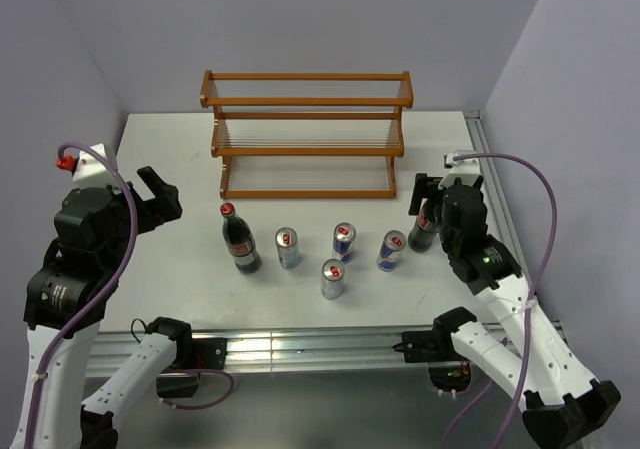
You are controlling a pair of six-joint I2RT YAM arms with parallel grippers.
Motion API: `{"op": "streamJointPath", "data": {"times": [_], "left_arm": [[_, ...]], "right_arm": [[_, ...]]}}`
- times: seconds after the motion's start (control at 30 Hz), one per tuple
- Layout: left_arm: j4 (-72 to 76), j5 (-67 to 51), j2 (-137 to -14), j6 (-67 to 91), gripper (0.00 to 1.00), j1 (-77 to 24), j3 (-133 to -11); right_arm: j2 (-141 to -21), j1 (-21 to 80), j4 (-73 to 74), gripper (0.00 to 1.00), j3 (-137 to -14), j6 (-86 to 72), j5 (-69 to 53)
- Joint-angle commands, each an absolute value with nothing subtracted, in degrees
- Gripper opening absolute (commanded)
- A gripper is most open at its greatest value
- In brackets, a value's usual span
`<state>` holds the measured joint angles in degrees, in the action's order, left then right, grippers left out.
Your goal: Place and organize the beverage onto the shelf
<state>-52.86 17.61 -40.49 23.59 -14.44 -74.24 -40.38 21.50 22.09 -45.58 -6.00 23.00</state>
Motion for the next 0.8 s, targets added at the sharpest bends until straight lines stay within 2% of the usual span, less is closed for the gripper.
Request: {"op": "streamJointPath", "data": {"times": [0.0,0.13,0.33,0.37,0.4,0.57,0.63,0.67,0.77], "left_arm": [[-50.45,15.56,-40.69,22.41,1.0,-14.59,-73.57],[-50.45,13.71,-40.78,22.67,0.99,-14.59,-73.3],[-50.18,11.6,-40.78,22.85,1.0,-14.5,-73.12],[-50.19,11.34,-40.87,22.68,0.99,-14.5,-73.21],[-50.27,11.16,-40.87,22.5,0.99,-14.59,-73.3],[-50.27,10.72,-41.22,22.15,1.0,-14.59,-73.83],[-49.66,9.76,-41.48,22.15,1.0,-14.5,-73.83],[-49.22,9.32,-41.75,22.15,1.0,-14.5,-73.83],[-47.64,7.04,-43.06,22.23,1.0,-14.5,-74.79]], "right_arm": [[-41.04,21.71,11.79,0.85,-43.6,-3.78,26.71],[-42.89,21.62,8.36,0.82,-41.93,-3.08,28.3],[-45.35,21.09,2.99,0.66,-39.38,-2.55,28.13],[-45.79,21.09,2.55,0.57,-39.2,-2.46,28.04],[-45.96,20.92,1.85,0.52,-39.11,-2.29,27.78],[-47.37,21.01,0.62,0.31,-40.08,-1.67,27.33],[-47.9,21.01,0.26,0.26,-41.04,-0.88,26.63],[-48.07,21.01,0.35,0.14,-41.57,-0.62,25.24],[-49.39,21.01,0.79,0.0,-44.81,1.23,22.34]]}}
